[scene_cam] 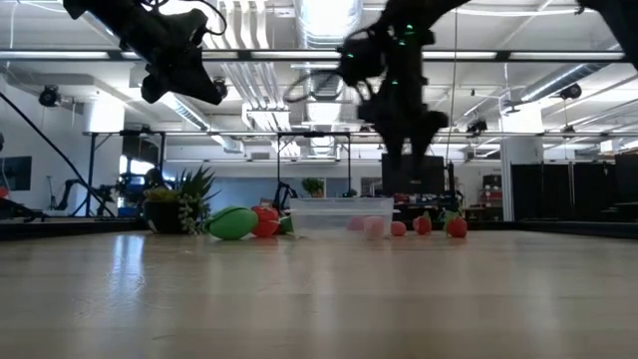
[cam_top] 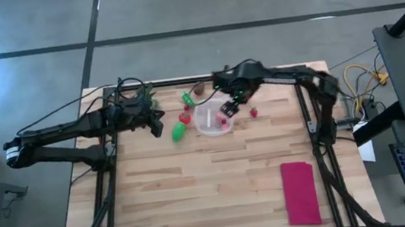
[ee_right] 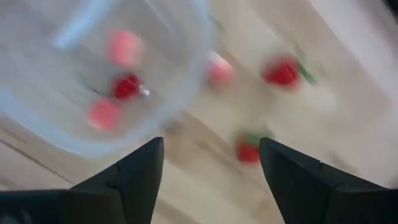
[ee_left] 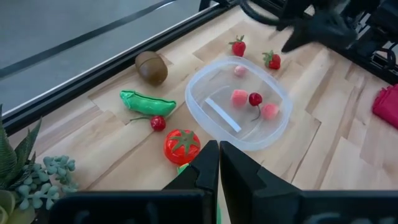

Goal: Pick and placing Produce into tupperware
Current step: Put the right strawberry into the transparent bin

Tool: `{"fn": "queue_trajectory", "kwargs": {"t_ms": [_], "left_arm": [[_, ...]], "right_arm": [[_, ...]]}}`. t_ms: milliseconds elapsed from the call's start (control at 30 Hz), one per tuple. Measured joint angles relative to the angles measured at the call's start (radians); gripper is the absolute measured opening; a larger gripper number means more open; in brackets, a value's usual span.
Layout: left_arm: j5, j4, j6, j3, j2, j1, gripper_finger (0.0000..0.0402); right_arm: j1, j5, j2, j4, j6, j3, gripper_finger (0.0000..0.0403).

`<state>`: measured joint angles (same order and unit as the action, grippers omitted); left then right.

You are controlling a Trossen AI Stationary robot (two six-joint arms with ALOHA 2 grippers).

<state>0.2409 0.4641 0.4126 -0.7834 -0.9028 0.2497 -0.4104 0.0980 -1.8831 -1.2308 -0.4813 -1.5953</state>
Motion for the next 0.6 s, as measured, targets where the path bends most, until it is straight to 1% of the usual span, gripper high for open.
{"fn": "queue_trajectory", "kwargs": {"t_ms": [133, 267, 367, 600], "left_arm": [[0.000, 0.000, 0.000, 0.000, 0.001, 0.000, 0.0000], [-0.001, -0.003, 0.000, 0.000, 0.002, 0.000, 0.0000], [-0.001, -0.005, 0.000, 0.000, 0.001, 0.000, 0.0000], [-0.012, -0.006, 0.001, 0.000, 0.000, 0.000, 0.0000]], "right_arm": [[-0.077, -0.054, 0.070, 0.018, -0.102, 0.181, 0.0252], [-0.076, -0.084, 0.107, 0.088, -0.149, 0.300, 0.0245], [-0.080, -0.085, 0.104, 0.141, -0.171, 0.356, 0.0245], [-0.083, -0.083, 0.092, 0.257, -0.173, 0.430, 0.0239]]}}
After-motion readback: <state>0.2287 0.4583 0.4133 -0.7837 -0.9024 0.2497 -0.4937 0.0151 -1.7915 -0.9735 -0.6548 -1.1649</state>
